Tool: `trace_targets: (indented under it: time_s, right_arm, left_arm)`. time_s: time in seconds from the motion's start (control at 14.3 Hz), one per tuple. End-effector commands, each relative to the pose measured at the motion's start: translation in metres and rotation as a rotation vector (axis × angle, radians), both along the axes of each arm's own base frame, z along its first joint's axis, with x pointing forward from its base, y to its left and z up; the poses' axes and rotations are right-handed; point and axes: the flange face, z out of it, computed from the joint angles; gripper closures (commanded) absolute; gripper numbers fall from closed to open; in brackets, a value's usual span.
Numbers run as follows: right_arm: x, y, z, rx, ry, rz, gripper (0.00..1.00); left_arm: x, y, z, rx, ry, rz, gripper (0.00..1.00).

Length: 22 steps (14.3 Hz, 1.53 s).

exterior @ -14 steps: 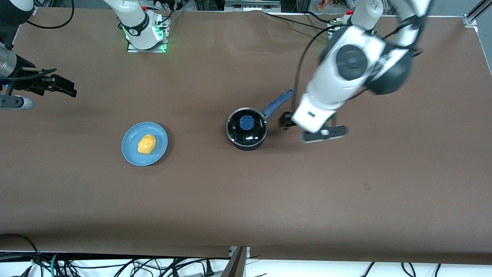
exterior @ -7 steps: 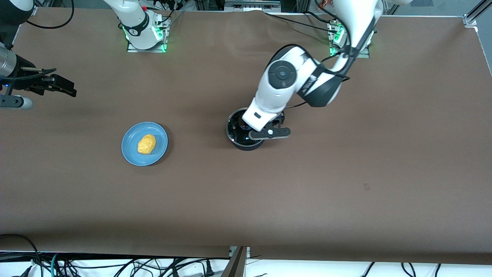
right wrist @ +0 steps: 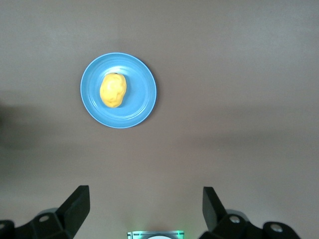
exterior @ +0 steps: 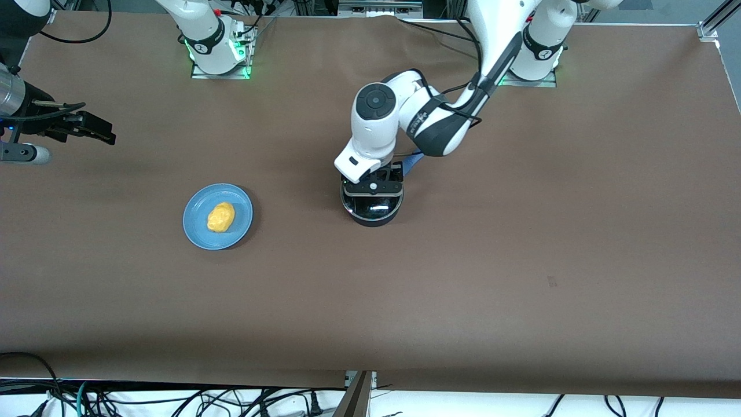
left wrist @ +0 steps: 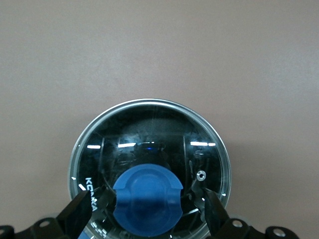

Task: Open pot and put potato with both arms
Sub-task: 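Close the left gripper on the blue lid knob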

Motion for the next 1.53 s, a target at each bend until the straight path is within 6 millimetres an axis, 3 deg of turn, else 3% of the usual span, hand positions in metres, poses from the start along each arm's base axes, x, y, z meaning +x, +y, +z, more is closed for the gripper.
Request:
trace_targets:
  time_s: [0.0, 0.14, 0.35, 0.49, 0.7, 0.91, 1.05, 1.19, 1.33, 1.47]
  right_arm:
    - [-0.001, 0.000, 0.007, 0.001, 0.009, 0.000, 0.00]
    - [-0.001, 0.001, 0.007, 0.003, 0.008, 0.002, 0.00]
    - [0.000, 0.002, 0.007, 0.008, 0.008, -0.005, 0.00]
    - [0.000, 0.002, 0.006, 0.013, 0.011, 0.004, 0.00]
    - [0.000, 0.006, 0.006, 0.012, 0.013, 0.015, 0.00]
    - [-0.005, 0.015, 0.002, 0.001, 0.054, 0.029, 0.00]
    - [-0.008, 0.015, 0.001, 0.000, 0.075, 0.027, 0.00]
    - [-0.002, 0.015, -0.007, -0.015, 0.078, 0.033, 0.00]
    - [0.007, 0.015, -0.019, -0.023, 0.096, 0.044, 0.00]
    - [0.015, 0.020, -0.027, -0.020, 0.084, 0.039, 0.00]
  left_arm:
    - [0.003, -0.004, -0.004, 0.022, -0.032, -0.003, 0.00]
    - [0.000, -0.006, -0.008, 0.026, -0.027, -0.008, 0.00]
    - [0.000, -0.007, -0.010, 0.028, -0.025, -0.009, 0.08]
    - [-0.001, -0.007, -0.012, 0.029, -0.024, -0.009, 0.18]
    - [0.000, -0.007, -0.011, 0.029, -0.024, -0.007, 0.42]
    - [0.000, -0.007, -0.007, 0.026, -0.023, -0.005, 0.45]
    - [0.003, -0.004, 0.007, 0.014, -0.032, 0.002, 0.49]
    - [0.010, 0.006, 0.034, 0.009, -0.046, 0.011, 0.49]
    - [0.016, 0.021, 0.058, 0.022, -0.042, 0.004, 0.49]
    - [0.037, 0.051, 0.074, 0.023, -0.046, -0.005, 0.49]
